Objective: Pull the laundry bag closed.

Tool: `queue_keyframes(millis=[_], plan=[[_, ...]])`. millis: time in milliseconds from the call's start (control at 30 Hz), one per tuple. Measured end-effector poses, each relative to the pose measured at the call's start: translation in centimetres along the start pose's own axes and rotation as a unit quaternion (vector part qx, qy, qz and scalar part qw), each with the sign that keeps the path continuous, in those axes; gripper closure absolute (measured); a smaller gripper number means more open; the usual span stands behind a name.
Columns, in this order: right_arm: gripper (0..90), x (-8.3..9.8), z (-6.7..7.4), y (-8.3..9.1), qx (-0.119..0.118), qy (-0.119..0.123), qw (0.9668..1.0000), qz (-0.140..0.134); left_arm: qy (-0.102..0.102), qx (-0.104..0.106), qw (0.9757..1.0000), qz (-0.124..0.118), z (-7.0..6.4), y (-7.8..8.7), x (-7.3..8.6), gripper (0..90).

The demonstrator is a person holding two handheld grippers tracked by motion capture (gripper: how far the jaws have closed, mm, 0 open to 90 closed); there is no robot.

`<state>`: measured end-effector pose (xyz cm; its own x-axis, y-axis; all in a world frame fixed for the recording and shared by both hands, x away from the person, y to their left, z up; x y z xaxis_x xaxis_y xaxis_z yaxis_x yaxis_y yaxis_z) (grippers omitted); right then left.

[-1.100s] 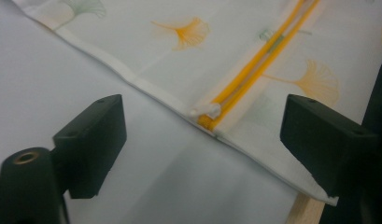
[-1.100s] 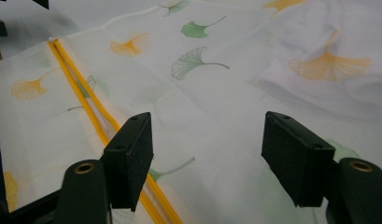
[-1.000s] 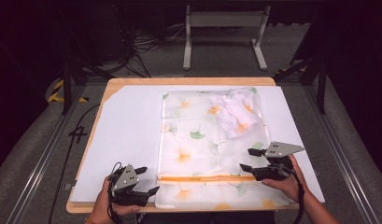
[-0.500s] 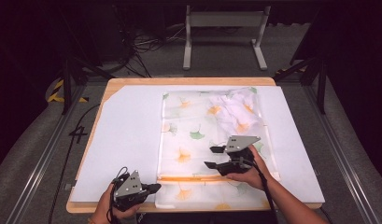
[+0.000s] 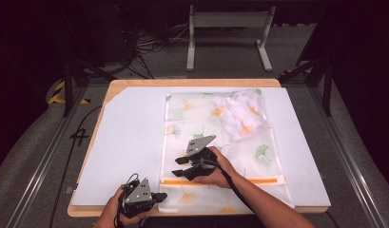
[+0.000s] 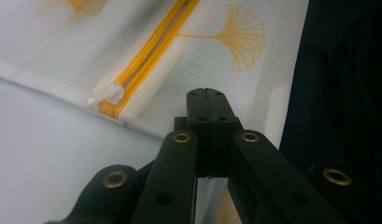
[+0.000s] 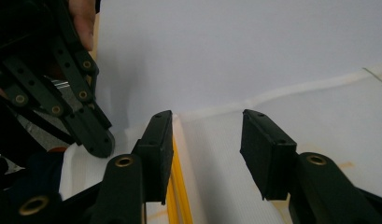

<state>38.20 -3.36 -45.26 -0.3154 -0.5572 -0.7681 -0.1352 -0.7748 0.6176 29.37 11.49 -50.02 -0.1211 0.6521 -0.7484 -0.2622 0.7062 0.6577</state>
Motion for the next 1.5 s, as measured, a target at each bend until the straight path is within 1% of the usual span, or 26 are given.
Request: queue_keyframes(millis=[67, 133, 167, 233, 333, 400, 433, 533, 567, 633, 667, 800, 867, 900, 933, 967, 1000, 1033, 1067, 1233, 1267, 1333, 1367, 1400, 1467, 1500], plan=[[59.3, -0.4, 0.3, -1.1, -0.021, -0.009, 0.9997, 0.000, 0.001, 0.001, 1.0000, 0.000, 0.0, 0.0, 0.0, 90.0], [62.7, -0.9, 0.7, -2.2, -0.030, -0.003, 0.9995, 0.007, 0.005, 0.004, 1.0000, -0.003, 0.1, 0.0, 0.1, 90.0], [64.2, -1.0, 0.8, -2.7, -0.038, -0.005, 0.9992, 0.011, 0.005, 0.005, 1.0000, -0.003, 0.1, 0.0, 0.1, 90.0], [64.7, -1.1, 0.9, -3.0, -0.038, -0.004, 0.9992, 0.014, 0.002, 0.004, 1.0000, -0.002, 0.1, 0.0, 0.1, 90.0], [65.4, -1.0, 1.1, -4.2, -0.047, -0.009, 0.9983, 0.034, 0.001, 0.002, 1.0000, -0.001, 0.0, 0.0, 0.1, 90.0], [66.1, -1.0, 1.2, -4.9, -0.045, -0.012, 0.9980, 0.043, 0.002, 0.002, 1.0000, -0.003, 0.0, 0.0, 0.1, 90.0], [66.1, -1.1, 1.5, -5.1, -0.054, -0.015, 0.9975, 0.044, 0.003, 0.004, 1.0000, -0.003, 0.0, 0.0, 0.1, 90.0], [66.0, -1.0, 1.6, -5.5, -0.054, -0.011, 0.9972, 0.051, -0.002, 0.000, 1.0000, 0.000, 0.0, 0.0, 0.1, 90.0], [65.3, -0.9, 1.6, -5.6, -0.056, -0.015, 0.9968, 0.054, 0.001, 0.002, 1.0000, -0.002, 0.0, 0.0, 0.1, 90.0], [65.0, -0.7, 1.5, -5.8, -0.059, -0.019, 0.9964, 0.059, -0.001, 0.003, 1.0000, -0.001, 0.1, 0.0, 0.1, 90.0], [63.8, -0.5, 1.3, -6.1, -0.063, -0.026, 0.9957, 0.062, 0.000, 0.004, 1.0000, -0.001, 0.1, 0.0, 0.1, 90.0], [64.0, -0.6, 1.1, -6.6, -0.047, -0.028, 0.9963, 0.066, 0.000, 0.004, 1.0000, -0.002, 0.1, 0.0, 0.1, 90.0], [70.5, -0.7, 1.1, -6.6, -0.036, -0.021, 0.9970, 0.066, 0.001, 0.006, 1.0000, -0.002, 0.1, 0.0, 0.1, 90.0], [71.4, -0.7, 1.0, -6.7, -0.017, -0.015, 0.9974, 0.068, 0.001, 0.006, 1.0000, -0.002, 0.1, 0.0, 0.1, 90.0], [71.4, -0.7, 1.0, -6.7, -0.017, -0.015, 0.9974, 0.068, 0.002, 0.007, 1.0000, -0.003, 0.1, 0.0, 0.1, 90.0], [73.1, -0.8, 1.1, -6.7, -0.006, -0.005, 0.9975, 0.071, 0.002, 0.007, 1.0000, -0.003, 0.1, 0.0, 0.1, 90.0], [73.1, -0.8, 1.1, -6.7, -0.006, -0.005, 0.9975, 0.071, 0.002, 0.007, 1.0000, -0.003, 0.1, 0.0, 0.1, 90.0], [73.4, -0.8, 1.2, -6.6, 0.004, 0.008, 0.9972, 0.074, 0.004, 0.006, 1.0000, -0.004, 0.1, 0.0, 0.1, 90.0], [73.3, -0.8, 1.2, -6.5, 0.005, 0.008, 0.9972, 0.074, 0.004, 0.006, 1.0000, -0.004, 0.1, 0.0, 0.1, 90.0], [70.8, -0.6, 1.1, -5.9, 0.003, 0.002, 0.9977, 0.067, 0.006, 0.008, 0.9999, -0.005, 0.1, 0.0, 0.1, 90.0], [70.0, -0.5, 1.1, -5.6, -0.002, -0.004, 0.9979, 0.064, 0.006, 0.008, 0.9999, -0.005, 0.1, 0.0, 0.1, 90.0], [68.8, -0.4, 0.8, -5.1, -0.002, -0.011, 0.9982, 0.058, 0.006, 0.008, 0.9999, -0.005, 0.1, 0.0, 0.1, 90.0], [69.0, -0.5, 0.8, -4.3, -0.011, -0.025, 0.9986, 0.045, 0.006, 0.008, 0.9999, -0.005, 0.1, 0.0, 0.1, 90.0], [70.2, -0.5, 0.9, -4.0, -0.020, -0.030, 0.9985, 0.041, 0.006, 0.009, 0.9999, -0.004, 0.2, 0.0, 0.1, 90.0], [70.2, -0.2, 0.9, -3.3, -0.017, -0.037, 0.9983, 0.042, 0.007, 0.009, 0.9999, -0.005, 0.2, 0.0, 0.1, 90.0], [69.7, 0.0, 1.0, -3.1, -0.022, -0.046, 0.9978, 0.041, 0.008, 0.011, 0.9999, -0.005, 0.2, 0.0, 0.2, 90.0]])
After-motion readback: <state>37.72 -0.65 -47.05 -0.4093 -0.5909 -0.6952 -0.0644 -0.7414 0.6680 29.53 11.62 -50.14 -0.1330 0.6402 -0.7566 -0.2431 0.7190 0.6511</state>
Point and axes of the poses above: each handheld gripper's, and its own axes: y roughly backward along the jaws, x roughly out of its underside, z roughly to its left, the point moved 6 cm from there along -y, roughly forward along the jaws, and after that the axes turned 6 degrees about -y, right-handed, at the moved point
